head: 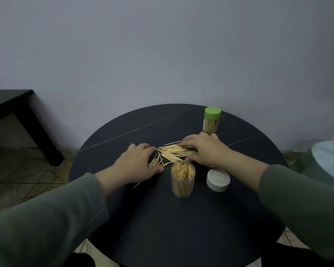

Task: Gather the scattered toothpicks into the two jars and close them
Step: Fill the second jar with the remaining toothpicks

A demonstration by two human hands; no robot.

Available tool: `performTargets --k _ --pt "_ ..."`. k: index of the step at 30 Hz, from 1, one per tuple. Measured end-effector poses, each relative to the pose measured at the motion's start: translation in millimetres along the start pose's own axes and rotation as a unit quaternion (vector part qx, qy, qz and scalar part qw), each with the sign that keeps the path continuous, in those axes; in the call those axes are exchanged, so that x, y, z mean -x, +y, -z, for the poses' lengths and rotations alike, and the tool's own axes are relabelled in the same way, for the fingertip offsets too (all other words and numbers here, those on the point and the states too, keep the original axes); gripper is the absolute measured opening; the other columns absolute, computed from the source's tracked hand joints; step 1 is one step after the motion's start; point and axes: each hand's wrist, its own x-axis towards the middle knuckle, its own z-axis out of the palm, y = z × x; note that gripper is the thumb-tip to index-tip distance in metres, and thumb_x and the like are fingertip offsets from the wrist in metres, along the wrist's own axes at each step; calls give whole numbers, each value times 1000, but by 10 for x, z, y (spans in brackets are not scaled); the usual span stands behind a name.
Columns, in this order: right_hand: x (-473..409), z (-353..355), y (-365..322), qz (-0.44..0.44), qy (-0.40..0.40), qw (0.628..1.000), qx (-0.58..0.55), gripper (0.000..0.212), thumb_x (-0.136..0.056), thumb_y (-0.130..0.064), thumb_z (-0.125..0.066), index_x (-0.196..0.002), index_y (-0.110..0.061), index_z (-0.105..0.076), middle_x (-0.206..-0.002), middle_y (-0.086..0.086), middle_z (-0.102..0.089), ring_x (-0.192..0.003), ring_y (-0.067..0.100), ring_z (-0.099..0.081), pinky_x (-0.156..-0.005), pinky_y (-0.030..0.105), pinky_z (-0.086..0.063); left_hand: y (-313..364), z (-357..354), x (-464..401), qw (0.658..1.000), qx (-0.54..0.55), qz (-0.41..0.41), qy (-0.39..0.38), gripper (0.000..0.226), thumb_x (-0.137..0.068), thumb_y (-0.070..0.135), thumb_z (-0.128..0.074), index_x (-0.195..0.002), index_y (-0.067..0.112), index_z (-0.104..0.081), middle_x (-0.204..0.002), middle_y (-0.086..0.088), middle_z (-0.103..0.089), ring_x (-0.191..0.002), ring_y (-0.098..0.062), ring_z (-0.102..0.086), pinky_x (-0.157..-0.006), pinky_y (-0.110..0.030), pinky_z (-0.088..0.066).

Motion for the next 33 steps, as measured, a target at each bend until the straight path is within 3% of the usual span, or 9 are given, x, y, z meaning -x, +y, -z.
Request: performTargets --k 4,10,13,15,20,24,33 --pt "-71 -33 1 29 -35 999 22 63 -94 -41 -55 -149 -39 -24 -158 -11 -18 -139 21 -22 -111 47 -24 -8 2 -41 1000 6 -23 -2 72 -89 63 -48 -149 27 -31 -148 7 -35 -132 -17 -28 -108 -37 -35" --pt "-165 -15 35 43 -59 997 4 68 -92 -38 -58 -150 -38 -23 -157 -11 -25 -138 20 -23 -110 45 -23 49 35 -83 998 4 -50 32 54 -92 50 -54 -140 29 -45 -134 8 -50 -117 -14 -37 -95 -28 -37" --pt "-175 5 34 58 -42 997 6 67 -90 -38 -59 -149 -38 -27 -152 -10 -34 -135 18 -26 -110 45 -22 73 11 -100 998 1 -39 44 21 -91 48 -56 -104 31 -59 -112 7 -58 -108 -16 -44 -84 -27 -40" --pt "-181 15 30 64 -36 997 26 66 -90 -40 -59 -148 -38 -28 -150 -8 -36 -134 18 -27 -110 45 -22 79 -7 -113 998 0 -29 48 19 -90 48 -56 -89 29 -55 -100 7 -58 -101 -16 -45 -81 -29 -43" --pt "-177 15 51 66 -29 996 45 54 -94 -45 -54 -144 -35 -39 -142 -8 -43 -130 16 -32 -110 43 -23 64 -45 -147 997 19 -19 66 29 -89 48 -59 -111 31 -68 -91 12 -63 -92 -11 -54 -82 -35 -54" --pt "-142 28 100 67 -19 996 57 41 -97 -42 -49 -137 -35 -50 -135 -9 -50 -125 15 -38 -107 42 -25 80 -38 -138 996 28 -17 81 28 -89 45 -60 -112 32 -69 -93 15 -66 -90 -8 -58 -77 -33 -57" --pt "-79 57 169 55 4 994 93 33 -97 -41 -50 -128 -36 -59 -129 -10 -58 -119 15 -45 -100 39 -31 222 -44 -154 993 11 -81 87 48 -92 47 -56 -137 32 -48 -136 10 -48 -119 -12 -43 -97 -32 -45"
